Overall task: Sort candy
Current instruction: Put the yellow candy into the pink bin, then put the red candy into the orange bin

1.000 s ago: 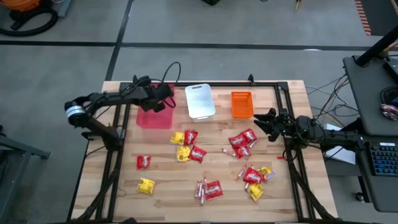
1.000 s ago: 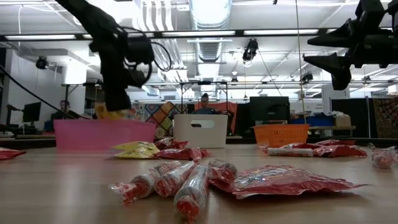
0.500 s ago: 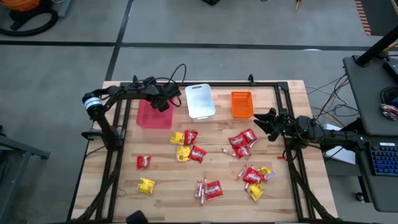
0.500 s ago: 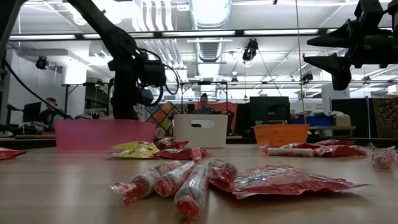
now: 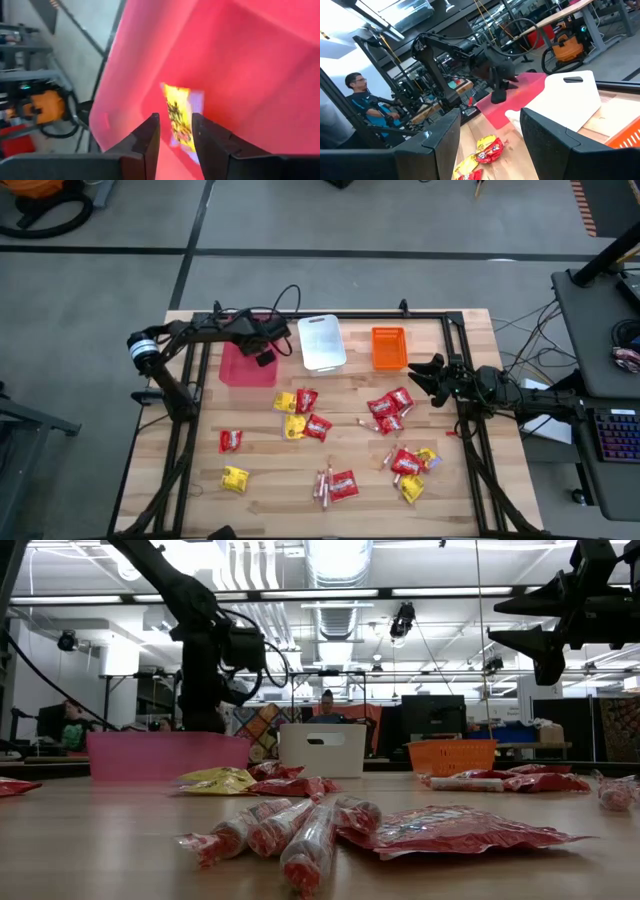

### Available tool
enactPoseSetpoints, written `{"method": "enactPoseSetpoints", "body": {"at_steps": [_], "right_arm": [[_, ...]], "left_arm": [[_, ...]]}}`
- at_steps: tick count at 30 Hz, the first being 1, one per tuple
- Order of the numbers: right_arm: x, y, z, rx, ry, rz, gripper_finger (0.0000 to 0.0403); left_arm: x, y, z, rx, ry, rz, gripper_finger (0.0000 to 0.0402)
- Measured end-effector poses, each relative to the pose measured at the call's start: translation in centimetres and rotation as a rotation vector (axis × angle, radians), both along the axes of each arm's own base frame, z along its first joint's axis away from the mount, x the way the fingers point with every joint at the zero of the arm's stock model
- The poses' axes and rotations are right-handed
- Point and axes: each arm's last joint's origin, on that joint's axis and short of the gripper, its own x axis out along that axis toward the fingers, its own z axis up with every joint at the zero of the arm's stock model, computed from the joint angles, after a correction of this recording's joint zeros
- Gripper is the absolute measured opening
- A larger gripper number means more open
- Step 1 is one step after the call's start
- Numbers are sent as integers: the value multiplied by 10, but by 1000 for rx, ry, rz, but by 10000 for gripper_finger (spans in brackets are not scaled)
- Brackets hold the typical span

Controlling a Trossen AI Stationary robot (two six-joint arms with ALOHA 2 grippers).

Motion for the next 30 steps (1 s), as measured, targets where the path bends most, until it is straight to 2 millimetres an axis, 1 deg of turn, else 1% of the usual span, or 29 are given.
{"method": "enactPoseSetpoints", "body": {"at_steps": [5, 10, 14, 20, 22, 26, 30], "right_arm": [[0, 0, 0, 2, 0, 1, 199], [0, 0, 0, 54, -14, 12, 199], [2, 2, -1, 106, -11, 76, 199], [7, 1, -7, 204, 41, 89, 199], [9, 1, -11, 259, 105, 87, 199], [17, 3, -10, 354, 270, 91, 199], [32, 2, -7, 382, 468, 62, 199]], "left_arm": [[-1, -19, 13, -52, -63, -3, 103], [-6, -43, 36, -40, -158, 19, 104], [-5, -73, 59, -81, -367, -25, 104], [5, -130, 85, -115, -684, -232, 104], [8, -151, 91, -128, -771, -320, 104], [14, -190, 93, -149, -894, -506, 104], [16, -217, 90, -96, -956, -573, 103]]}}
